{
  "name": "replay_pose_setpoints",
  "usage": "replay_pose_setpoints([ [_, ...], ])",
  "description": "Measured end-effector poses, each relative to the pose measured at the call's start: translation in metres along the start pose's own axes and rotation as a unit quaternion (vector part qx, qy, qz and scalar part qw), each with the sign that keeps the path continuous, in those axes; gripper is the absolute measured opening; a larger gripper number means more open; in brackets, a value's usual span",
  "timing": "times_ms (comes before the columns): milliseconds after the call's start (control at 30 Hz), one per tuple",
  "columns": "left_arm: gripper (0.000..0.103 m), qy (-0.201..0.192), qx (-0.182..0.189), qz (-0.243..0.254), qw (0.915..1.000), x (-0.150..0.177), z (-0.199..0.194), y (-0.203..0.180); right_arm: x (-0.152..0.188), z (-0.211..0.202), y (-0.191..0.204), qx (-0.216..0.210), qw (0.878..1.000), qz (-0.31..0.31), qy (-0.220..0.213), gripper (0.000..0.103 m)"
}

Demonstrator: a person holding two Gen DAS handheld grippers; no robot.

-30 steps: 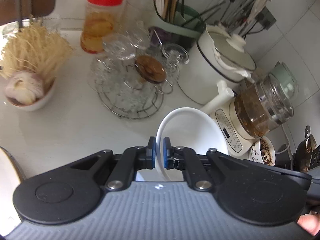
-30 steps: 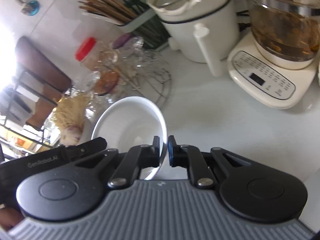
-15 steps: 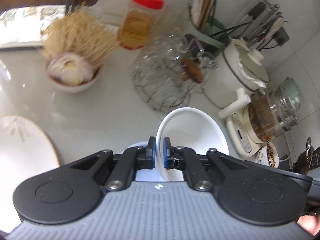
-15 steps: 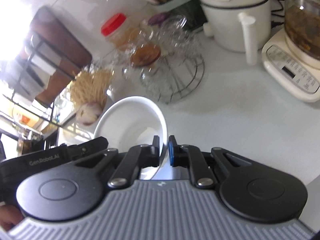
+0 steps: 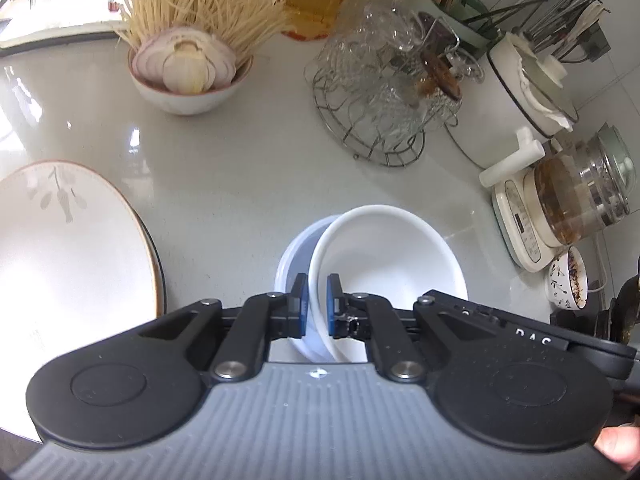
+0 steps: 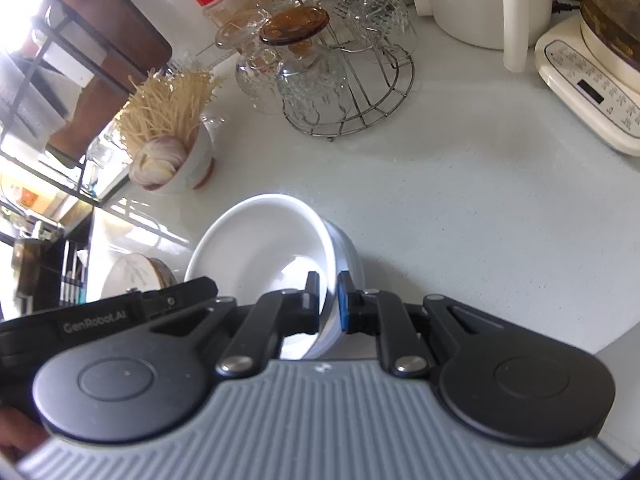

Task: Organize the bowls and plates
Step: 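Carry the small white bowl into the blue bowls and open both grippers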

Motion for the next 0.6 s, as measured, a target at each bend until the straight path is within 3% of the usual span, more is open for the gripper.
replay_pose_setpoints([
  [600, 0.009, -0.005, -0.031, -0.008, 0.9995, 0.005, 0.019, 0.004, -0.004, 0.014, 0.002, 0.022, 0.998, -0.059, -0.02, 0.013],
])
Point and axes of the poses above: each gripper's, at about its wrist camera, not at the fingertips, and z roughly the way its jaws point, y to its left, x to its underside, the point moved 9 cm from there along z, roughly the way its jaws point, and after that the axes turned 8 degrees about -z, right-handed, at the moved point
